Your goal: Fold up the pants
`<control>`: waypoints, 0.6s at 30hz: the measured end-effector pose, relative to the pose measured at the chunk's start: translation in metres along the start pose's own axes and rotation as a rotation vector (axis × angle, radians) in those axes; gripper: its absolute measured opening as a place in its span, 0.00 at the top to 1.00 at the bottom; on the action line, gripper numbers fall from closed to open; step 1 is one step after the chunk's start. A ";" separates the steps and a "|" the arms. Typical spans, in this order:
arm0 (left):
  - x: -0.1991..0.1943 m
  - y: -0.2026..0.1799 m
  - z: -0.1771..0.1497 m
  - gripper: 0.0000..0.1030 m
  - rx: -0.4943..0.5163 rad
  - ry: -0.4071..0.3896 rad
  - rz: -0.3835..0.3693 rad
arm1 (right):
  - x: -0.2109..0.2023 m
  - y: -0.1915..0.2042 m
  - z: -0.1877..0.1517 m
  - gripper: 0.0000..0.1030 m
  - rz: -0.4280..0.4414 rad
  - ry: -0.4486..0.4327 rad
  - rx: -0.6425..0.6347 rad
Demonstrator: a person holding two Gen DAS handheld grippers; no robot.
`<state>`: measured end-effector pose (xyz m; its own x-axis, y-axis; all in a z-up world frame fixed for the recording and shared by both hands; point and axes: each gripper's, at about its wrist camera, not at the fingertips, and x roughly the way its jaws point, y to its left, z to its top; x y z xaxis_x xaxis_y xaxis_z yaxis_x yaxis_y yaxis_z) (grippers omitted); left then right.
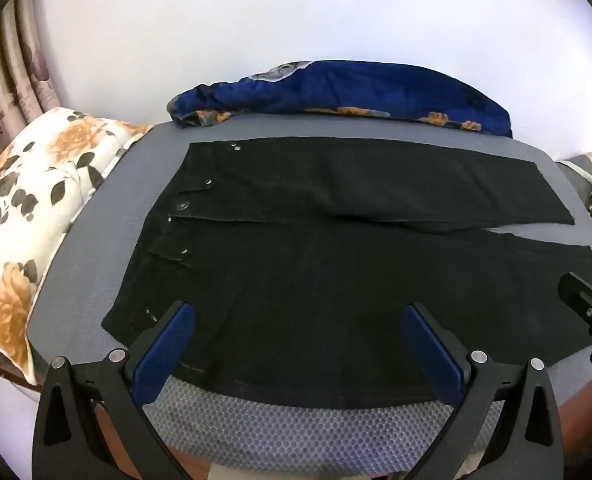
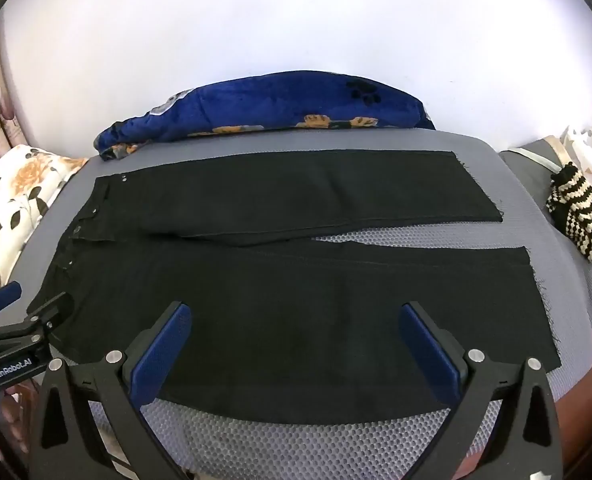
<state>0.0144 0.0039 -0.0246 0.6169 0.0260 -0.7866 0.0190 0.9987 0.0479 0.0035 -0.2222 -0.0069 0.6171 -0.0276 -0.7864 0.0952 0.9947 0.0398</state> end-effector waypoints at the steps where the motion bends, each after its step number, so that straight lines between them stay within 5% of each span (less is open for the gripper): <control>1: 0.000 0.000 0.000 0.00 -0.001 0.001 0.003 | 0.000 0.000 0.000 0.00 0.001 -0.001 -0.002; 18: 0.005 0.005 -0.004 0.00 -0.015 0.004 -0.026 | 0.003 0.000 -0.003 0.00 0.004 -0.002 -0.005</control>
<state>0.0146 0.0094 -0.0305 0.6129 -0.0002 -0.7902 0.0236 0.9996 0.0181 0.0032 -0.2225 -0.0114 0.6190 -0.0235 -0.7850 0.0889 0.9952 0.0403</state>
